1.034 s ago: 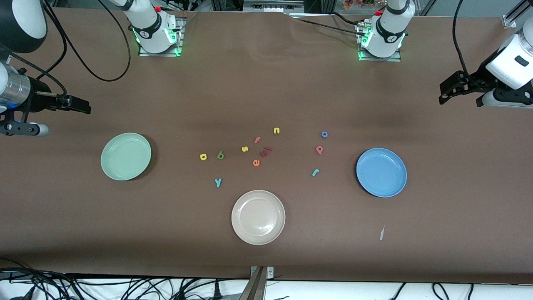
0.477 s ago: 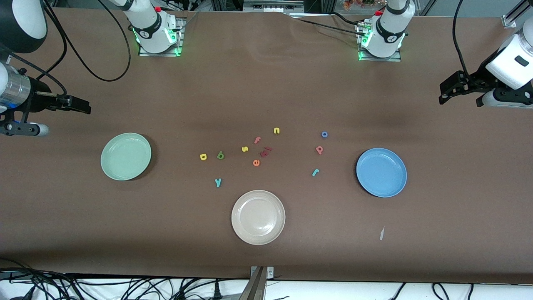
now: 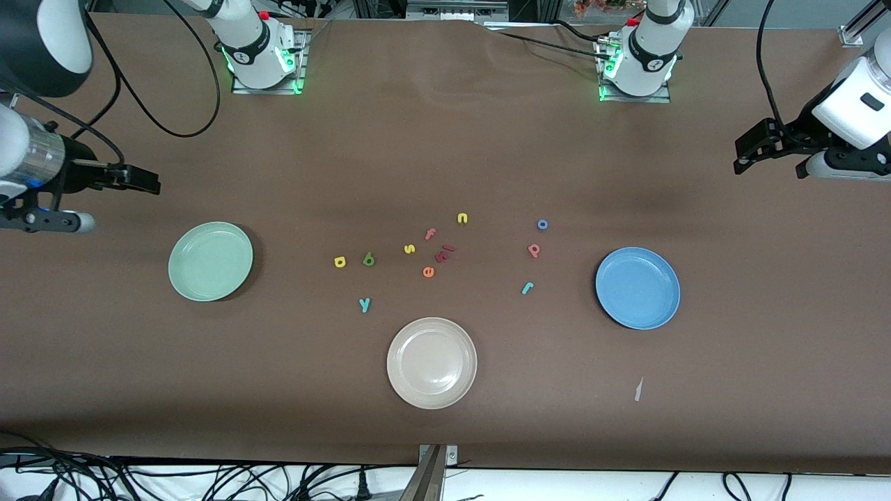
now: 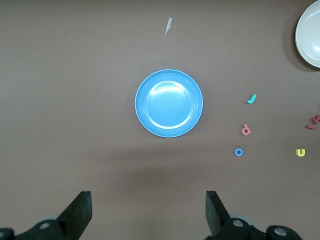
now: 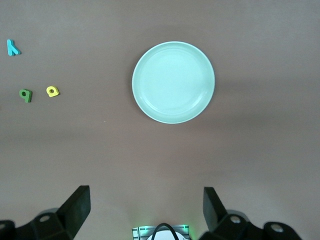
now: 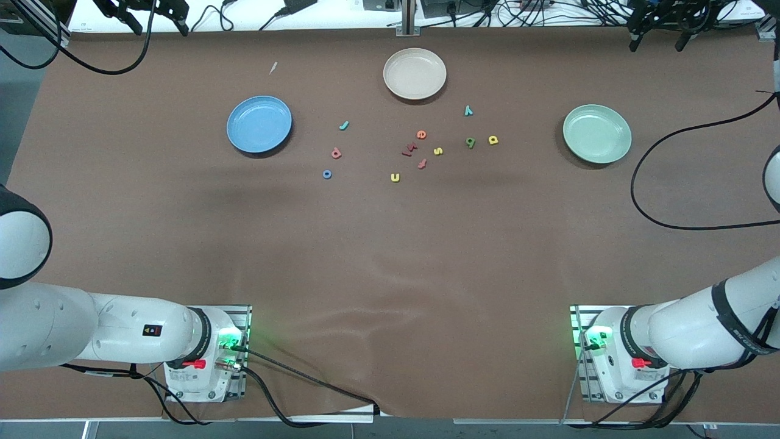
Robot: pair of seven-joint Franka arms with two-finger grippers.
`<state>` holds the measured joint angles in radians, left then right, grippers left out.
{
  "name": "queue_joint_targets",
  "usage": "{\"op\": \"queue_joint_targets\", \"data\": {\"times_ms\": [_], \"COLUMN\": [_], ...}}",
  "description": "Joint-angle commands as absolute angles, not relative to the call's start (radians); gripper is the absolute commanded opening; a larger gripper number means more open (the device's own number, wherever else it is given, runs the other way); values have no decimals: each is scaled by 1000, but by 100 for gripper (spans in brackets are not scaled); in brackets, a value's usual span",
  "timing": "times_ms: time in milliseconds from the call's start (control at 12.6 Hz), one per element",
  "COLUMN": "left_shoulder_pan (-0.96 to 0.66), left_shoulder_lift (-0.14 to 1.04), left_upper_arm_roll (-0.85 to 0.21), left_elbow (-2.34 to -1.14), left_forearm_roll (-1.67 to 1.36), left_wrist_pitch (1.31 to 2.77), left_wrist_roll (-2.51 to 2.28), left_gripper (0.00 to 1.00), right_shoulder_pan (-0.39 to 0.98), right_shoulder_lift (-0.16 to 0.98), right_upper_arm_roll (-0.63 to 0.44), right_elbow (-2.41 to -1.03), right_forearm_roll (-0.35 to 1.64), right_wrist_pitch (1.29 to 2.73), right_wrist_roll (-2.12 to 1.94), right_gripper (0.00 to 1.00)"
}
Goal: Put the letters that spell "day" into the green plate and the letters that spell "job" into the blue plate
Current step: 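Reach the right gripper to the yellow letter while the left gripper reaches the pink letter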
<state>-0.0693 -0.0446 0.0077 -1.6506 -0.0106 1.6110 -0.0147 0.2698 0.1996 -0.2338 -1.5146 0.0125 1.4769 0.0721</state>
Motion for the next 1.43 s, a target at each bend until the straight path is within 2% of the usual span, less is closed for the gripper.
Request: {"op": "queue_joint_targets", "data": {"times_ms": [0,318,557,875,1114,1353], "left_shoulder_pan": [-69,-81,-109,-224,-235,-242], "left_shoulder_lift": [-37,-28,53,132,238,323], "left_upper_arm_roll": [9,8,3,2,2,-2], "left_elbow": [-1629,-1629,-1624,-1621,-1548,-1546], "left_forearm_roll": [-29,-46,-89,-77,-77,-83], "left_wrist_pitch": [1594,1594,1595,1600,1606,1627], "left_wrist_roll": [-6,-6,-6,-20,-20,-20], "left_gripper": [100,100,100,100,100,100], "right_shoulder_pan": [334,437,503,540,572,603], "right_shoulder_lift": [257,372,437,471,479,518], "right_upper_arm_roll": [-235,-235,-230,-229,-229,-227], "right_elbow": [-1514,-1516,-1535,-1633,-1727,-1787], "right_forearm_roll": [18,26,90,187,190,187], "right_wrist_pitch": [1515,1632,1768,1977,2106,2251], "right_wrist_roll": [84,100,277,344,344,341], "right_gripper": [100,100,100,100,100,100]}}
